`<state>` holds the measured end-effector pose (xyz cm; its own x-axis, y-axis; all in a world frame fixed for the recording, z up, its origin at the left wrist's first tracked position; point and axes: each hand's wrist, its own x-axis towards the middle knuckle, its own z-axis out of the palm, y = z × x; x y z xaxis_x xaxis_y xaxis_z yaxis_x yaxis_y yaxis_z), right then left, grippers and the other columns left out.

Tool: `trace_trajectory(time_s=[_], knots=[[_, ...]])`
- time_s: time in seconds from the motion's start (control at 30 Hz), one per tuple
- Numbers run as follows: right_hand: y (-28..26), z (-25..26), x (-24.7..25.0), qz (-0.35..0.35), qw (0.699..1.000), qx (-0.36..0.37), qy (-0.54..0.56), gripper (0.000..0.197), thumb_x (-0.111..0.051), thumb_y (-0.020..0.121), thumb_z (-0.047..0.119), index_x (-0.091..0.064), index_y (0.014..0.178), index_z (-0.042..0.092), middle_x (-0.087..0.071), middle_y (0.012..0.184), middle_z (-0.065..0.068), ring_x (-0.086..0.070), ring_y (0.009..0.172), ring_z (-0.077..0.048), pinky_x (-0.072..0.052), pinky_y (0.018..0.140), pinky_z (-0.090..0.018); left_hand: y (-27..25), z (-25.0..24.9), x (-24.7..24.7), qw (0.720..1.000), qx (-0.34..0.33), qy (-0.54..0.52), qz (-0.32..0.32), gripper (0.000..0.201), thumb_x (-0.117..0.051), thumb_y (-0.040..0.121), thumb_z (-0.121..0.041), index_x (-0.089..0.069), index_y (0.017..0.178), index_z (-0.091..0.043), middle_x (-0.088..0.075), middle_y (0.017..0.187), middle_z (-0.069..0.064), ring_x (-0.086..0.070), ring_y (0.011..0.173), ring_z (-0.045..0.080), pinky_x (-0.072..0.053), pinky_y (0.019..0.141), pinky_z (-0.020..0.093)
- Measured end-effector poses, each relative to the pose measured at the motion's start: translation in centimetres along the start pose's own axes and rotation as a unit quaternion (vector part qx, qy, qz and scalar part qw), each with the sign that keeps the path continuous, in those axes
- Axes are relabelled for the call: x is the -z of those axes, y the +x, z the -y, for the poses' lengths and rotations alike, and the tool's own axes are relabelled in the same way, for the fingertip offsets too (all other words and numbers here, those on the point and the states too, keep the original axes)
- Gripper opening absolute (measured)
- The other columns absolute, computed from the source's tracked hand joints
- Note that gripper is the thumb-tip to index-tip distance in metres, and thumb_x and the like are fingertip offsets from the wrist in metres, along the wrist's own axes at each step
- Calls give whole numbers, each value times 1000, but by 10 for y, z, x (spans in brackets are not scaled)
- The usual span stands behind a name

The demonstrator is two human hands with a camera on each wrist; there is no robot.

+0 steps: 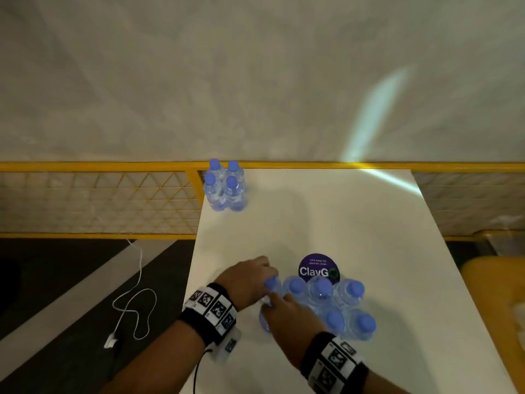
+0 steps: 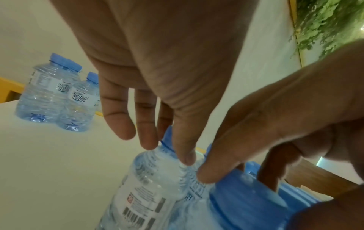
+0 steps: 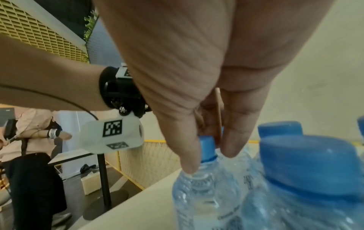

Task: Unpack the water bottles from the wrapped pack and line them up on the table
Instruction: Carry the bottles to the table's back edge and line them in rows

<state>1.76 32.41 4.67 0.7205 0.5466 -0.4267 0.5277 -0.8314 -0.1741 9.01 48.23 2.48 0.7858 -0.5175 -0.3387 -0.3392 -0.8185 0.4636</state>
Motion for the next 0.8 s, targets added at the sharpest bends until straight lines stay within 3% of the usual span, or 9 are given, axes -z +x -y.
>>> trace_trajectory(time_s=[0.17, 0.23, 0.33, 0.4, 0.5, 0.63, 0.7, 0.8], knots=[[6, -9, 5, 19, 999, 24, 35, 25, -48, 96, 6, -55, 120, 6, -49, 129, -14, -59, 106, -33, -54, 85, -50, 8, 4, 2, 996, -12, 88, -15, 20, -62, 89, -8, -64, 108, -15, -54, 112, 3, -61, 98, 28, -55, 76, 44], [13, -18, 8, 17, 997, 38, 59, 25, -53, 95, 9, -56, 119, 7, -51, 128, -12, -59, 106, -29, -52, 90, -43, 14, 13, 12, 993, -7, 107, -44, 21, -63, 91, -15, -63, 111, -19, -54, 113, -1, -58, 102, 25, -56, 75, 44], [29, -33, 23, -25, 994, 31, 99, 17, -55, 91, 18, -58, 106, 11, -53, 106, -6, -58, 92, -29, -46, 76, -39, 31, 31, 37, 983, -4, 141, -114, 26, -65, 94, -35, -61, 119, -27, -56, 117, -6, -58, 102, 24, -57, 74, 44], [44, -44, 41, -39, 990, 24, 136, 19, -57, 87, 24, -59, 100, 10, -47, 98, -6, -58, 93, -32, -38, 72, -35, 47, 40, 58, 979, -17, 131, -156, 29, -68, 93, -33, -64, 121, -23, -60, 117, -3, -59, 99, 30, -56, 75, 47], [75, -63, 74, -87, 980, 8, 177, 25, -66, 81, 29, -64, 96, 10, -48, 93, -5, -57, 91, -31, -36, 70, -31, 80, 54, 94, 973, -9, 129, -192, 30, -70, 93, -29, -66, 120, -17, -64, 116, 2, -60, 98, 35, -54, 78, 50], [126, -85, 103, -120, 965, -30, 230, 21, -74, 76, 31, -67, 88, 14, -48, 87, 2, -54, 79, -22, -34, 64, -25, 131, 75, 133, 972, 24, 137, -191, 27, -66, 97, -32, -64, 120, -17, -61, 118, 4, -57, 102, 35, -51, 82, 48], [150, -94, 114, -131, 963, -49, 230, 23, -75, 77, 30, -68, 93, 15, -50, 85, 4, -53, 78, -18, -35, 65, -23, 153, 87, 143, 972, 42, 138, -185, 27, -65, 98, -32, -63, 121, -18, -59, 120, 5, -56, 104, 34, -49, 84, 47], [186, -106, 130, -123, 956, -87, 252, 22, -75, 79, 22, -68, 98, 14, -47, 72, 12, -51, 69, -11, -30, 54, -16, 179, 108, 150, 970, 75, 150, -178, 29, -65, 98, -35, -61, 122, -20, -58, 122, 4, -56, 107, 35, -49, 92, 49]])
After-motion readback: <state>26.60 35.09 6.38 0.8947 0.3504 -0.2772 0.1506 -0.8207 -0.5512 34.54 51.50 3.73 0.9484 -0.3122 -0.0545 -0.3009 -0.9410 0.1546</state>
